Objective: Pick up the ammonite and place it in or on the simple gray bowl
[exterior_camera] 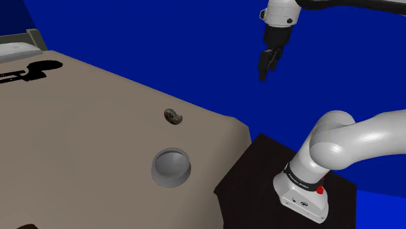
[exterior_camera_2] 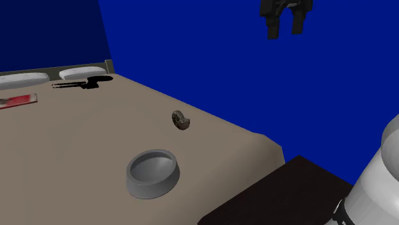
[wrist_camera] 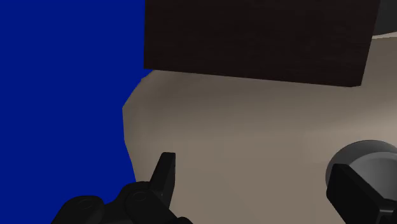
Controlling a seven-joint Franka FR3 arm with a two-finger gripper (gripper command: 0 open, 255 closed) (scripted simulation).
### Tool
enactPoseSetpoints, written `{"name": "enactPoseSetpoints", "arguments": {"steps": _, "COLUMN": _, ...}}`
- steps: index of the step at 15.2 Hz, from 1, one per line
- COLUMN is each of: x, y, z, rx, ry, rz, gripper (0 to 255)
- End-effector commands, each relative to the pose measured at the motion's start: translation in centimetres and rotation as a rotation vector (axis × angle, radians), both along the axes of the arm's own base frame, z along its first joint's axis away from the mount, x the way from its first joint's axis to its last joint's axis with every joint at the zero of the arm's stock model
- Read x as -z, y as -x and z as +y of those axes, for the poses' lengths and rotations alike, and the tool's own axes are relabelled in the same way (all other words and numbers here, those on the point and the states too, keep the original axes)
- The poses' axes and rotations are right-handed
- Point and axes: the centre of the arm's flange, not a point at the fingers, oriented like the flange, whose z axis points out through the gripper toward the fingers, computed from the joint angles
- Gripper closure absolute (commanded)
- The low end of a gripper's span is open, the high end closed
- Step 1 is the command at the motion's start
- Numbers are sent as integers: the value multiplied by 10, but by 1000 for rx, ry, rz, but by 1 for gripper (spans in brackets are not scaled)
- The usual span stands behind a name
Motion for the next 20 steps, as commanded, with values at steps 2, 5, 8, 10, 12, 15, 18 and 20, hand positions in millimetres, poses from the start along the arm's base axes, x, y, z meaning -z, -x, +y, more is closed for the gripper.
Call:
{"name": "enactPoseSetpoints", "arguments": {"steps": 2, "x": 8, "y": -10, "z": 3, "rx": -2, "ry": 2, "rz": 0, "gripper": 0}}
{"name": "enactPoseSetpoints", "arguments": {"steps": 5, "x": 32, "y": -41, "z": 12, "rx": -7, "ry": 6, "rz": 0, "gripper": 0}}
{"name": "enactPoseSetpoints", "arguments": {"steps": 8, "x": 55, "y": -72, "z": 21, "rx": -12, "ry": 11, "rz": 0, "gripper": 0}}
{"name": "enactPoseSetpoints", "arguments": {"steps": 10, "x": 71, "y": -92, "z": 27, "rx": -15, "ry": 14, "rz": 1, "gripper": 0}}
{"name": "enactPoseSetpoints", "arguments": {"steps": 12, "x": 87, "y": -112, "z": 33, "rx": -18, "ry": 17, "rz": 1, "gripper": 0}}
{"name": "enactPoseSetpoints", "arguments": {"steps": 15, "x": 111, "y": -143, "z": 42, "rx": -23, "ry": 21, "rz": 1, "gripper": 0}}
{"name": "enactPoseSetpoints", "arguments": {"steps": 18, "x": 135, "y": -173, "z": 51, "rx": -28, "ry": 26, "rz": 1, "gripper": 0}}
{"name": "enactPoseSetpoints", "arguments": {"steps": 20, "x": 151, "y": -194, "z": 57, "rx": -31, "ry": 29, "rz": 1, "gripper": 0}}
